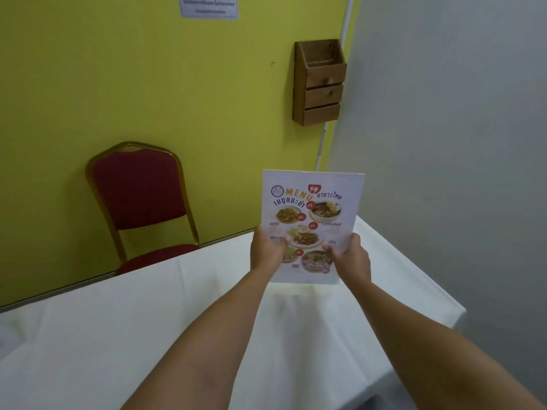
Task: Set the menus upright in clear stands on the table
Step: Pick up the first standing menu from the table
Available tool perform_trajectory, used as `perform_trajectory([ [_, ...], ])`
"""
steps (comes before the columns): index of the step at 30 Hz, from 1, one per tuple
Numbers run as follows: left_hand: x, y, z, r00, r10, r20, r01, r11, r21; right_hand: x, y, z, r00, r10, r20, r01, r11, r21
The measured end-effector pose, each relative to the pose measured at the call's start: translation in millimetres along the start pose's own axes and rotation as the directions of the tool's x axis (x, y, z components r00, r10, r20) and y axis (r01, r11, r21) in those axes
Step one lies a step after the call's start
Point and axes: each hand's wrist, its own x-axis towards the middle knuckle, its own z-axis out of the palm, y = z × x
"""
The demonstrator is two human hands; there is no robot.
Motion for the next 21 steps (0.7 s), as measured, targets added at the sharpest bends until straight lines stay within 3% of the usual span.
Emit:
perform_trajectory([
  [7,48.4,39.2,82.8,0.995,-0.057,0.087,0.059,0.998,-0.026,78.4,26.8,-42.6,0.995,0.073,-0.064,-0.074,0.997,-0.001],
  [13,97.5,62.1,143.6,0.984,-0.159,0.08,0.167,0.98,-0.109,151.6,45.3,-55.6,0.992,0.115,-0.057,-0.116,0.993,-0.017],
  [21,142.9,69.8,184.8,0.988,-0.144,0.06,0.147,0.988,-0.053,206.7,60.8,-55.8,0.99,0.14,-0.027,-0.14,0.99,-0.002],
])
